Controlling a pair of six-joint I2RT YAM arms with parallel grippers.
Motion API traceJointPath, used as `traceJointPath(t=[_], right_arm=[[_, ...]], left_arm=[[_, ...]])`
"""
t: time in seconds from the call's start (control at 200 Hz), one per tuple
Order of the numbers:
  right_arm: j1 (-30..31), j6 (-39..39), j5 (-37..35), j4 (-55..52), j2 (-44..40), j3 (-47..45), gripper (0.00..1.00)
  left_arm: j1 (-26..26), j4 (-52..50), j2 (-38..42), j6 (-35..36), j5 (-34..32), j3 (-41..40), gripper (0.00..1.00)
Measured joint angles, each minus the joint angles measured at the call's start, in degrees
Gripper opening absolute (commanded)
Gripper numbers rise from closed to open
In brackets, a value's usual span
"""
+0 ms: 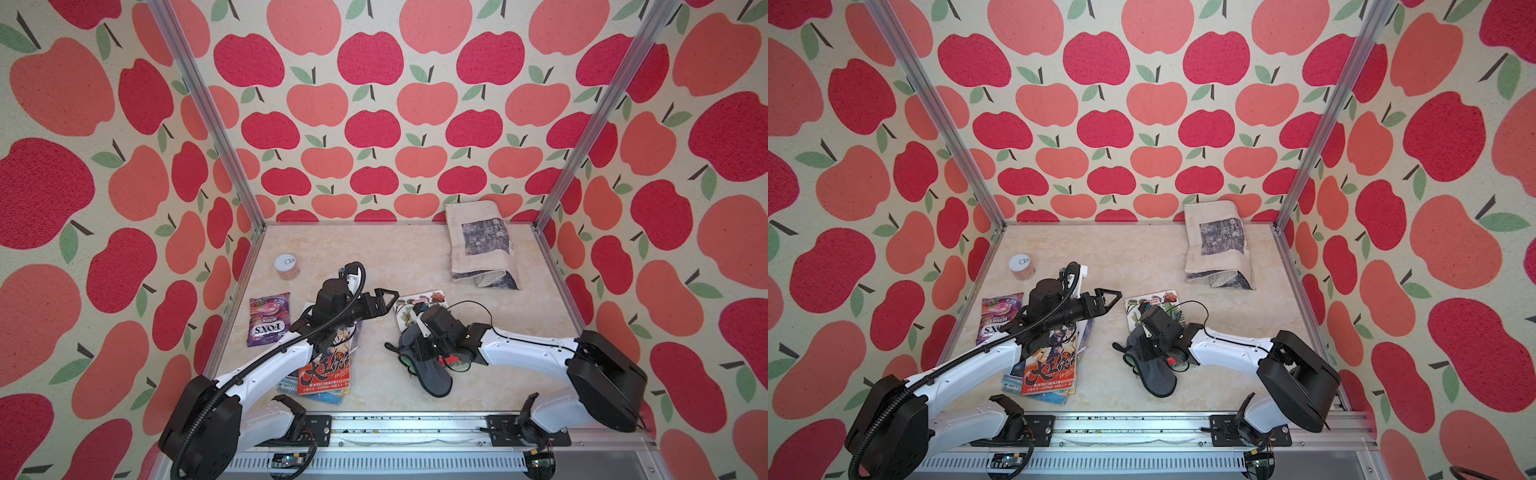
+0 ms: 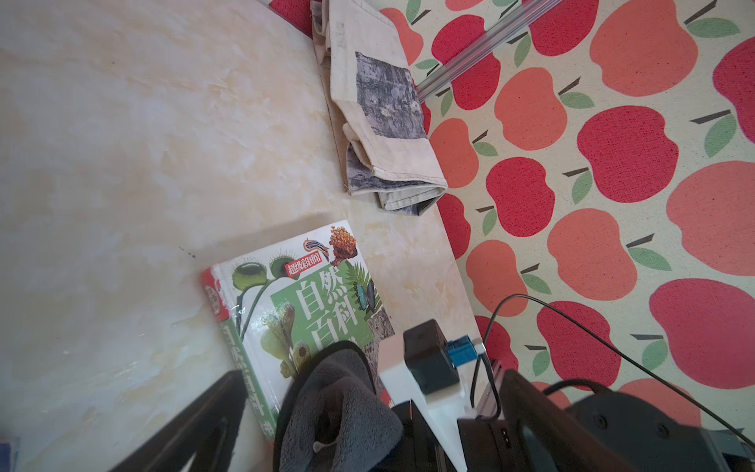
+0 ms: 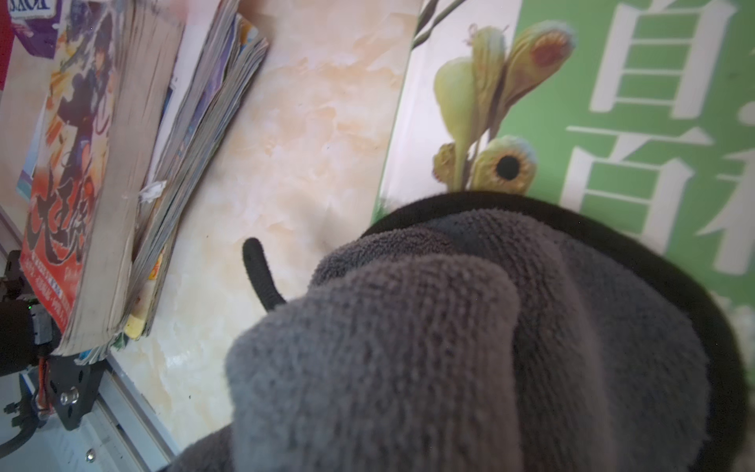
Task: Wipe the cover of the book
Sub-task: Wipe the dirt from the cover of the book.
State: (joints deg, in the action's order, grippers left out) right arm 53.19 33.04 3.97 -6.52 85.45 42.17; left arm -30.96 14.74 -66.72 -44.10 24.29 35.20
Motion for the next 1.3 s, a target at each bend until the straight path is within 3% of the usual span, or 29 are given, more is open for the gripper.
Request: traceJointPath(t=[0.195,0.445,0.605,0.836,1.001,1.296], right_arm=[[-7.67,-4.94,3.04,-1.29,9.57,10.14,0.00],[-8.37,-7.45,6.73,-1.95,22.93,25.44,0.00],[-8.35,-7.50,7.69,-1.16,23.65,25.90,0.00],[-5.11,-7.21,6.95,2.23,13.35,12.52,0.00],[-1.25,-4.44,6.19,2.60,2.95,1.55,0.00],[-1.55,0.52,2.91,0.28,-13.20,-11.72,0.00]], left_arm=[[0.04,-0.04,-0.02,-0.15,-0.11,-0.13,0.99],[0.04,-0.70,0.00,-0.17,-0.13,-0.37,0.99],[0.11,-2.62,1.18,-0.15,-0.55,-0.44,0.99],[0.79,-2.56,1.49,-0.15,-1.18,-0.92,0.99],[0.85,-1.05,-2.89,-0.17,-0.94,-0.83,0.99],[0.85,1.22,-7.34,-1.51,0.20,-0.74,0.99]])
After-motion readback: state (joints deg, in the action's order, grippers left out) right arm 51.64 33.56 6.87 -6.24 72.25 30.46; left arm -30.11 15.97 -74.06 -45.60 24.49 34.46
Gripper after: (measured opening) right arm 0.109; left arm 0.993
